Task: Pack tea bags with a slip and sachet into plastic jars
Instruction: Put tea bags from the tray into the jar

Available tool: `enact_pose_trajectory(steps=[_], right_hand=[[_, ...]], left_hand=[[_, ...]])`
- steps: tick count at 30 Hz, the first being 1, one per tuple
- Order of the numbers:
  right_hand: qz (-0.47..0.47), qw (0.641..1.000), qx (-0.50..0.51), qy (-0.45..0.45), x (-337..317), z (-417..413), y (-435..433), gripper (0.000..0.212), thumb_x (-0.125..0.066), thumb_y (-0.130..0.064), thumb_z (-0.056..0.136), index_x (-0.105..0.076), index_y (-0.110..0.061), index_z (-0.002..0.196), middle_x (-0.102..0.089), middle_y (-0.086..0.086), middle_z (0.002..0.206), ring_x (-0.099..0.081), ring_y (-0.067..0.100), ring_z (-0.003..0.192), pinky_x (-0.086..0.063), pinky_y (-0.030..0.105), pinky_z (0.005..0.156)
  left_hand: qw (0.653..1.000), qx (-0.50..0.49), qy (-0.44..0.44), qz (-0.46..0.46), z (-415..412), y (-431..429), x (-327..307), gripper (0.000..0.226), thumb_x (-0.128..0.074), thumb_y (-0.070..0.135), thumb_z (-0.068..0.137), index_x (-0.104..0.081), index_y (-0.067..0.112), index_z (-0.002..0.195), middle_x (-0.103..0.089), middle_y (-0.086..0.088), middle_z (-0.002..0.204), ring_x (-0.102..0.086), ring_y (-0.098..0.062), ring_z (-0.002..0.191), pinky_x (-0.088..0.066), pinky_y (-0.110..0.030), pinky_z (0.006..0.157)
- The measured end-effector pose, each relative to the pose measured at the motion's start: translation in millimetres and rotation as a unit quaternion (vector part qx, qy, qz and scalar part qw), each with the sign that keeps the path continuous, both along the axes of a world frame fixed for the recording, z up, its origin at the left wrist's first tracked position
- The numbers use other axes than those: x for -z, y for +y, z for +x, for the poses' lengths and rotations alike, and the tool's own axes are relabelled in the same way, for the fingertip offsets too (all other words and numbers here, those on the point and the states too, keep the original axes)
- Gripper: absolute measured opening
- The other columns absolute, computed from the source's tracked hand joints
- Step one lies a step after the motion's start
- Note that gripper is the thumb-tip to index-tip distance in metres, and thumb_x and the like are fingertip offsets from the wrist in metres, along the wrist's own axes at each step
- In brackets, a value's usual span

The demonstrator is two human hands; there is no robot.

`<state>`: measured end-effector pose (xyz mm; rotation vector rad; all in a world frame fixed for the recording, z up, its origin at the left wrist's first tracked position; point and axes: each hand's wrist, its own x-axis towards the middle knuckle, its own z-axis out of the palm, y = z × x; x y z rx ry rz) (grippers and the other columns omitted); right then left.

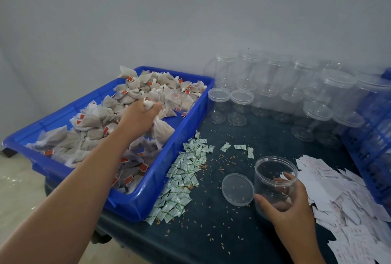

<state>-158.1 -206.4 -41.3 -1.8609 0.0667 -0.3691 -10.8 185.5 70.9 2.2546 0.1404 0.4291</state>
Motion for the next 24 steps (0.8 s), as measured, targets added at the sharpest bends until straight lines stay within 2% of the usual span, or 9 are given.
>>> enact_pose_trajectory(steps=[5,9,11,14,16,18,21,23,24], right_hand=[[0.003,1.0,0.0,-0.003,0.0,2.4,-0.3,0.082,-0.091,-0.058,0.055,-0.048,-0.07,0.124,-0.065,-0.041,0.116,-0.072,-0.001,0.09,-0.053,0.026,0.074],[-0.012,1.0,0.007,-0.005,4.3,4.1,-1.3,0.084,-0.099,-0.044,0.063,-0.047,-0.069,0.123,-0.064,-0.042,0.114,-0.071,0.002,0.084,-0.053,0.028,0.074],[-0.017,1.0,0.005,-0.007,6.5,4.2,-1.9,0.085,-0.099,-0.043,0.063,-0.047,-0.068,0.126,-0.064,-0.041,0.115,-0.071,0.005,0.081,-0.054,0.029,0.074],[-0.025,0.999,-0.016,-0.013,8.4,2.9,-2.3,0.09,-0.099,-0.044,0.063,-0.046,-0.067,0.131,-0.066,-0.037,0.12,-0.07,0.011,0.076,-0.056,0.03,0.075],[-0.037,0.999,-0.033,-0.017,8.5,2.1,-3.3,0.092,-0.1,-0.042,0.064,-0.045,-0.069,0.132,-0.066,-0.035,0.125,-0.066,0.016,0.074,-0.056,0.029,0.075],[-0.045,0.998,-0.048,-0.022,7.1,0.7,-3.7,0.092,-0.101,-0.046,0.063,-0.045,-0.07,0.132,-0.066,-0.033,0.128,-0.063,0.016,0.072,-0.055,0.024,0.073],[-0.037,0.997,-0.063,-0.024,2.8,-1.6,-2.4,0.089,-0.093,-0.062,0.057,-0.045,-0.069,0.131,-0.065,-0.033,0.128,-0.056,0.006,0.066,-0.055,0.017,0.069],[-0.039,0.996,-0.072,-0.024,0.7,-1.7,-1.9,0.086,-0.09,-0.062,0.057,-0.045,-0.07,0.13,-0.065,-0.033,0.128,-0.055,0.004,0.065,-0.054,0.015,0.071],[-0.047,0.996,-0.078,-0.023,0.0,-1.6,-1.9,0.085,-0.09,-0.062,0.058,-0.045,-0.071,0.129,-0.064,-0.034,0.128,-0.057,0.004,0.067,-0.054,0.015,0.071]], left_hand=[[0.997,0.012,0.067,0.027,1.4,-4.6,5.2,0.048,-0.059,0.047,0.102,-0.048,0.021,0.063,-0.048,0.01,0.041,-0.041,-0.003,0.036,-0.037,-0.03,0.053],[0.999,-0.01,0.044,0.002,-3.9,-8.5,-8.7,0.047,-0.057,0.049,0.102,-0.049,0.021,0.066,-0.044,0.01,0.042,-0.039,-0.003,0.036,-0.037,-0.03,0.055],[0.999,-0.024,0.026,-0.006,-9.5,-17.9,-24.4,0.049,-0.054,0.052,0.102,-0.054,0.018,0.067,-0.044,0.01,0.043,-0.04,-0.003,0.038,-0.038,-0.031,0.055],[0.997,0.003,0.028,-0.071,-19.2,-45.0,-54.6,0.039,-0.052,0.056,0.096,-0.068,0.021,0.085,-0.051,0.005,0.059,-0.046,-0.007,0.049,-0.042,-0.031,0.054],[0.99,0.053,0.047,-0.125,-26.1,-72.9,-68.6,0.029,-0.054,0.051,0.089,-0.063,0.023,0.088,-0.051,0.004,0.063,-0.044,-0.009,0.052,-0.041,-0.027,0.048],[0.984,0.082,0.063,-0.142,-32.6,-104.2,-74.5,0.017,-0.054,0.036,0.091,-0.061,0.021,0.093,-0.051,0.01,0.061,-0.045,-0.009,0.054,-0.04,-0.022,0.043],[0.967,0.136,0.057,-0.205,-45.7,-148.2,-81.8,0.028,-0.049,0.036,0.083,-0.075,0.03,0.092,-0.049,0.016,0.054,-0.042,-0.007,0.051,-0.031,-0.023,0.043],[0.958,0.166,0.039,-0.232,-52.2,-172.0,-89.9,0.031,-0.048,0.036,0.081,-0.078,0.042,0.083,-0.049,0.014,0.056,-0.041,-0.007,0.05,-0.028,-0.024,0.045],[0.949,0.181,0.029,-0.255,-54.1,-182.0,-94.1,0.031,-0.049,0.035,0.081,-0.079,0.041,0.081,-0.049,0.012,0.057,-0.04,-0.007,0.049,-0.028,-0.023,0.043]])
